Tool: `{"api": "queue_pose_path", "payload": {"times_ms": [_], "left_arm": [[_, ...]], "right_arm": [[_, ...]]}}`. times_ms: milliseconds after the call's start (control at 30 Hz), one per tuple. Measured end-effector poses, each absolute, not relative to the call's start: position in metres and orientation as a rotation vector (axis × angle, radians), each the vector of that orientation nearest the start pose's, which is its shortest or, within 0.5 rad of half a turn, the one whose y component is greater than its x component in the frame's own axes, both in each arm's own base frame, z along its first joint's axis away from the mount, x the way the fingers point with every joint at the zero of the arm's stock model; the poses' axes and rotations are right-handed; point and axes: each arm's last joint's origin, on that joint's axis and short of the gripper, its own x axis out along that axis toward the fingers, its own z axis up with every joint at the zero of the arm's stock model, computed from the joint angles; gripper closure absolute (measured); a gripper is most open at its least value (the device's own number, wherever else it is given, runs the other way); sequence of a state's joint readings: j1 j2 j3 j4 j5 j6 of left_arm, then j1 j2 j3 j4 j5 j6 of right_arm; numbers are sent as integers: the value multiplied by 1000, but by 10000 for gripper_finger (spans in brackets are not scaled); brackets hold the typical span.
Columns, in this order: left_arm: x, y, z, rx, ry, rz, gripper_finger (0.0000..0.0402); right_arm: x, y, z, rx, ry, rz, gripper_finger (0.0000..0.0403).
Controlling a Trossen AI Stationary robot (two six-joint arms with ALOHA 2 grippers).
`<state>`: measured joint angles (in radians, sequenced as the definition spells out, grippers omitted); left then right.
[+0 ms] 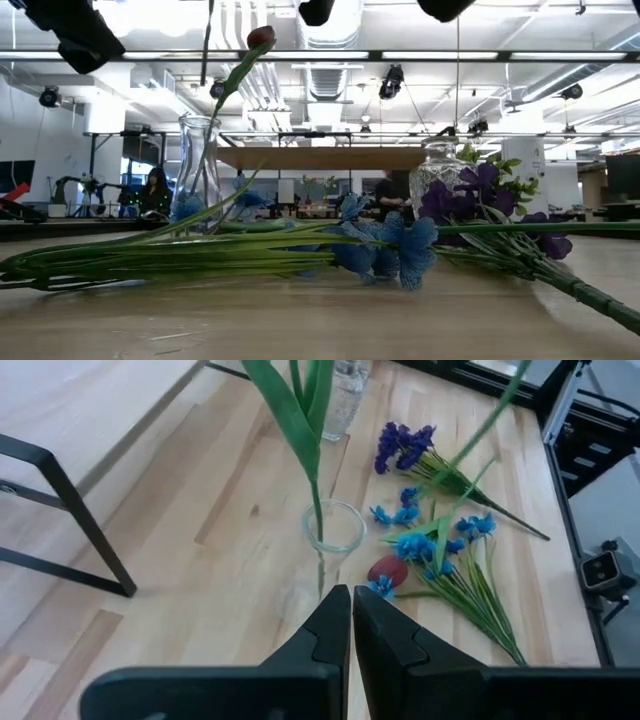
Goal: Pick and place flowers into a vace then onto a shelf
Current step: Put the orange tulip into the left transparent vase
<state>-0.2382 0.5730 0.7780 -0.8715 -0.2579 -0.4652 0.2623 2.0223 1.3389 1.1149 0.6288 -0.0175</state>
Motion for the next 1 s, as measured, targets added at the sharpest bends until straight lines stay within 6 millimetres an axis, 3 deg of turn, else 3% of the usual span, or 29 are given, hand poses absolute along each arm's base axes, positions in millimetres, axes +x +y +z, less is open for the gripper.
{"api": "queue_pose_path", "payload": {"times_ms": [233,1000], "left_arm": [[100,-16,296,-280,621,181,402],[100,-16,296,-263,616,201,402]], "right_arm": [[442,80,275,144,-380,-382,394],[454,66,255,163,-303,-377,394]]}}
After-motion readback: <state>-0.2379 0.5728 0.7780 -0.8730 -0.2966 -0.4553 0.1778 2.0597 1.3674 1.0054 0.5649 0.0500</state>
